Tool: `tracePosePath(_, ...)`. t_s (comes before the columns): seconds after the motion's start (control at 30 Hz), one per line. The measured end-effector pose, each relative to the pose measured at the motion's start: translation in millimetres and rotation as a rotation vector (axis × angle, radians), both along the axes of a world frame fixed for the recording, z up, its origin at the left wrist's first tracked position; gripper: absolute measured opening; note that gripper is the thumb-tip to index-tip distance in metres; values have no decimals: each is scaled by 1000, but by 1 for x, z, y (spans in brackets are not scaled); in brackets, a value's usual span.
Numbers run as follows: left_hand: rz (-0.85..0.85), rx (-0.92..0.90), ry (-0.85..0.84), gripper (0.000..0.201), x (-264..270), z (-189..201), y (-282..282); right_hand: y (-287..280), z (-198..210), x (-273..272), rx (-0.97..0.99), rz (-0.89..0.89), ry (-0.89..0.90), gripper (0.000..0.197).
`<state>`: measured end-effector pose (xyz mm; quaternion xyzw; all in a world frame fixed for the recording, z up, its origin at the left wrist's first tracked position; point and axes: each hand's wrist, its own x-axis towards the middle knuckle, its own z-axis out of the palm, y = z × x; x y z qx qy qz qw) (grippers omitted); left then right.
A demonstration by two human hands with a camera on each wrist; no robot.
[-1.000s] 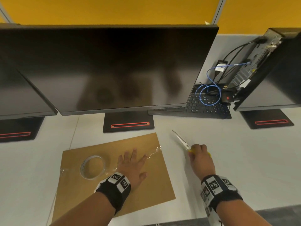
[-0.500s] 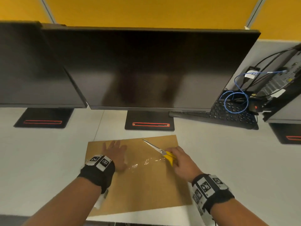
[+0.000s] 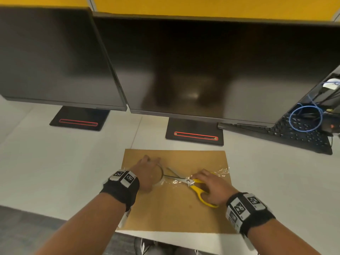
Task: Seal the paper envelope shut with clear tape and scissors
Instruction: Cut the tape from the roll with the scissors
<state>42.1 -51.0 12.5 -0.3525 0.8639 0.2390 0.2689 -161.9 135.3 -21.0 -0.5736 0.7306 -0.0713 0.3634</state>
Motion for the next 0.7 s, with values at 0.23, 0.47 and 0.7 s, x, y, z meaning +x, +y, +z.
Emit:
tracePosePath(0.23, -37, 35, -29, 106, -1, 5, -8, 14, 10, -10, -38, 7, 47, 69)
tracePosePath(0.47, -84, 32, -46, 100, -7, 10, -11, 19, 17, -8, -46, 34, 84, 65)
tracePosePath(0.7, -118, 4, -60, 97, -9, 10, -13, 8, 12, 7, -43, 80, 63, 64)
